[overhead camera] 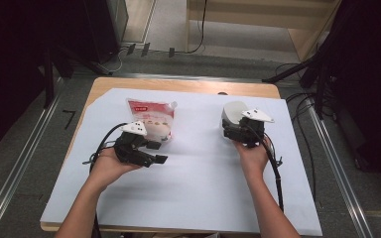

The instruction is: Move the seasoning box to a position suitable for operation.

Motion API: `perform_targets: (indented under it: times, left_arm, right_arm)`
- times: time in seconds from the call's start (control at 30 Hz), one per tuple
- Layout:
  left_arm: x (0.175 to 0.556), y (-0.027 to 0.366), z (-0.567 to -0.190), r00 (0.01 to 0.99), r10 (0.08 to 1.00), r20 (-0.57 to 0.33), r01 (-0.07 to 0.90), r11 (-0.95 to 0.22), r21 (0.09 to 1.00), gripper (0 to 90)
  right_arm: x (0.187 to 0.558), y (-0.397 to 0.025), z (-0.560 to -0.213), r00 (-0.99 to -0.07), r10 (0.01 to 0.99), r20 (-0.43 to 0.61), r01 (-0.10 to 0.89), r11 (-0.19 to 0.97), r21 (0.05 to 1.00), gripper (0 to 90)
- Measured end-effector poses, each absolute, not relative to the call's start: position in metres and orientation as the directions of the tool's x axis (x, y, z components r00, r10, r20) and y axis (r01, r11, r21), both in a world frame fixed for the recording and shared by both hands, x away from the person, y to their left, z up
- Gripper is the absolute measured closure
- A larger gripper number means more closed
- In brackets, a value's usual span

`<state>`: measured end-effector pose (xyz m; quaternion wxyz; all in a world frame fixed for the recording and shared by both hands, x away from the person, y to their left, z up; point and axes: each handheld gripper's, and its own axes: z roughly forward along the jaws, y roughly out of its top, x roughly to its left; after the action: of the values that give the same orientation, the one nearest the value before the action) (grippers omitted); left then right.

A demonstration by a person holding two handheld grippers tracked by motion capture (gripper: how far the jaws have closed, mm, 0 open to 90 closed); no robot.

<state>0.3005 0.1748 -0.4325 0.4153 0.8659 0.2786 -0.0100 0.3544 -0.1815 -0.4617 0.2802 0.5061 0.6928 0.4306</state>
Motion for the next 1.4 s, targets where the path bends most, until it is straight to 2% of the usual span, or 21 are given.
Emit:
perform_targets:
  times: [0.33,0.77,1.1,1.4]
  left_arm:
    - [0.302,0.177,-0.434,0.839,0.484,-0.250,0.498,-0.496,0.711,39.3]
    - [0.302,0.177,-0.435,0.839,0.483,-0.253,0.501,-0.503,0.704,39.6]
    - [0.303,0.178,-0.436,0.841,0.472,-0.265,0.502,-0.497,0.708,39.2]
    - [0.302,0.177,-0.437,0.833,0.488,-0.260,0.511,-0.499,0.700,39.2]
  right_arm:
    - [0.325,-0.167,-0.453,-0.425,0.904,0.044,0.401,0.144,0.905,16.0]
    - [0.294,-0.146,-0.460,-0.540,0.840,0.056,0.387,0.188,0.903,16.0]
    - [0.288,-0.127,-0.473,-0.622,0.780,0.071,0.387,0.227,0.894,16.0]
    - [0.285,-0.117,-0.481,-0.637,0.770,0.039,0.370,0.261,0.892,16.2]
